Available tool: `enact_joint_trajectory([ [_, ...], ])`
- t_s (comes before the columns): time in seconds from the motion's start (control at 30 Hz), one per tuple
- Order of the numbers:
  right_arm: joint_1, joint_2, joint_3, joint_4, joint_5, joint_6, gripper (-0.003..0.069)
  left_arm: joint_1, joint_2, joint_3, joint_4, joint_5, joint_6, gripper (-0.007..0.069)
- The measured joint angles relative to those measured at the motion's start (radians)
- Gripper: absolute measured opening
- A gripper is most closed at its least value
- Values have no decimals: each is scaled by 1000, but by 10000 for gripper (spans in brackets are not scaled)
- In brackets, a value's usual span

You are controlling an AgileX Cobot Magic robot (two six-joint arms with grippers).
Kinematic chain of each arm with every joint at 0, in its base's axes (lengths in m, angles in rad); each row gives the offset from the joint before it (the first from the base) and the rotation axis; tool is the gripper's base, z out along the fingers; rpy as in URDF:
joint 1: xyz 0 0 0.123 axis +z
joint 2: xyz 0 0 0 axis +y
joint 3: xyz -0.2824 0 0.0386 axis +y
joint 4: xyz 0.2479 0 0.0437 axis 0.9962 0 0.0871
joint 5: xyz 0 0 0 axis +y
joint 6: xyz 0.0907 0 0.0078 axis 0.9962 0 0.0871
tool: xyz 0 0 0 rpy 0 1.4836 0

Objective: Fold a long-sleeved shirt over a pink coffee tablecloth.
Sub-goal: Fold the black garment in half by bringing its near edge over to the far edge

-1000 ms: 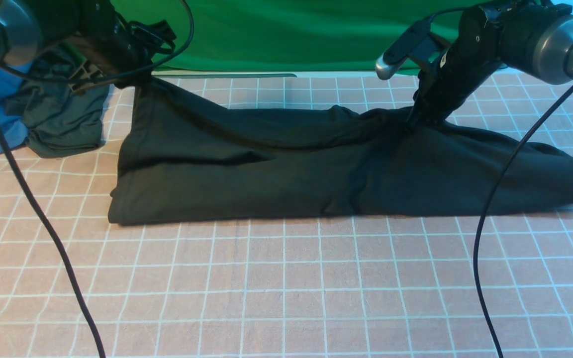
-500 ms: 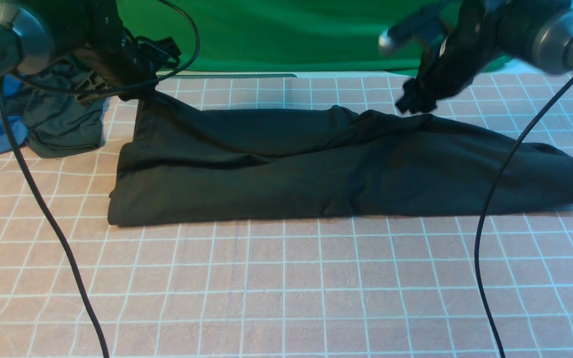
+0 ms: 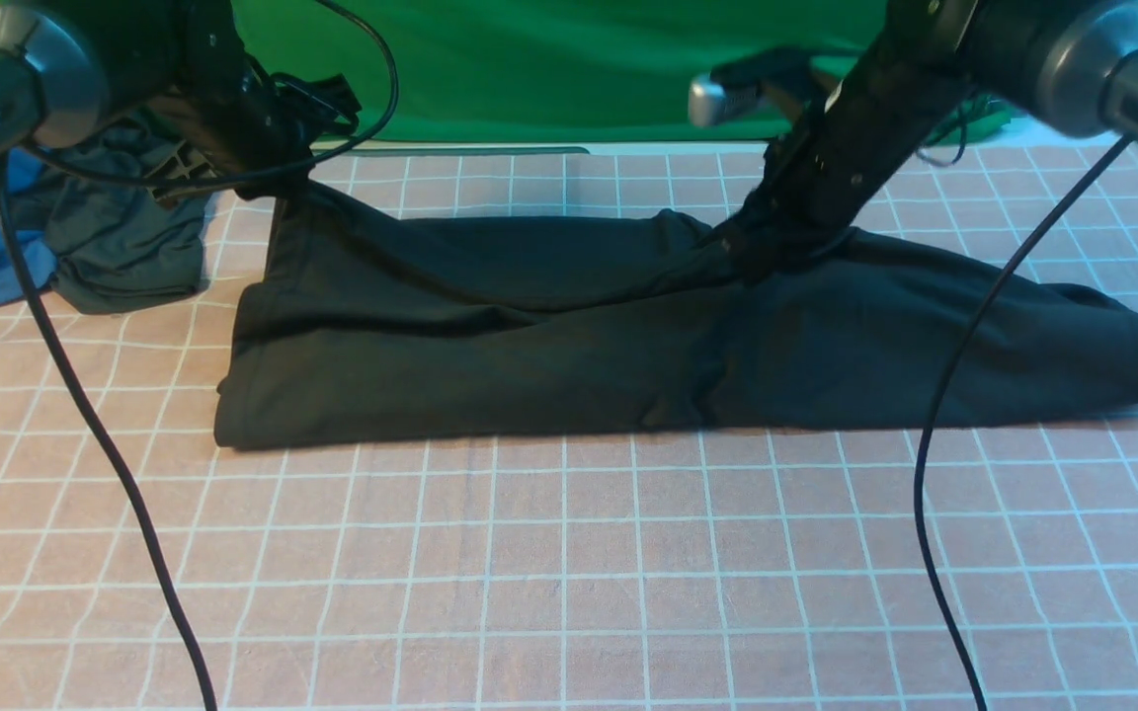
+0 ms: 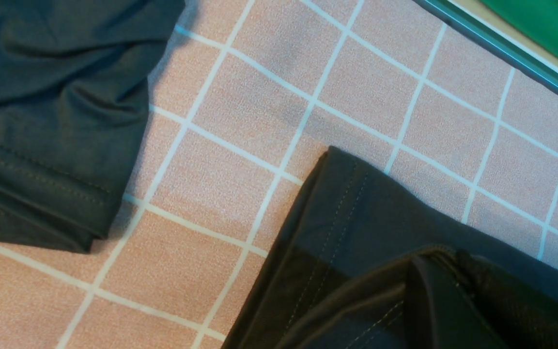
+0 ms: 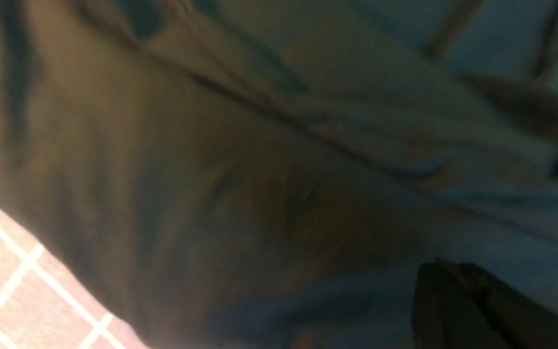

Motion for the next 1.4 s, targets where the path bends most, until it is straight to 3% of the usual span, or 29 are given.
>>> enact_joint_trajectory([
  [0.47,20,99,0,10,-234,28,35,0,0,0,-1,-7,1,31],
  [0.83,14,128,-7,12,-558,67,35,0,0,0,-1,-22,-6,31],
  [0.93,-8,127,-34,13,-517,96,35,0,0,0,-3,-22,-8,31],
  [1.2,-38,62,-127,13,-150,73,35,2,0,0,8,-40,-13,31],
  [1.4,-33,-11,-130,14,-91,20,35,38,0,0,-7,-67,-36,31],
])
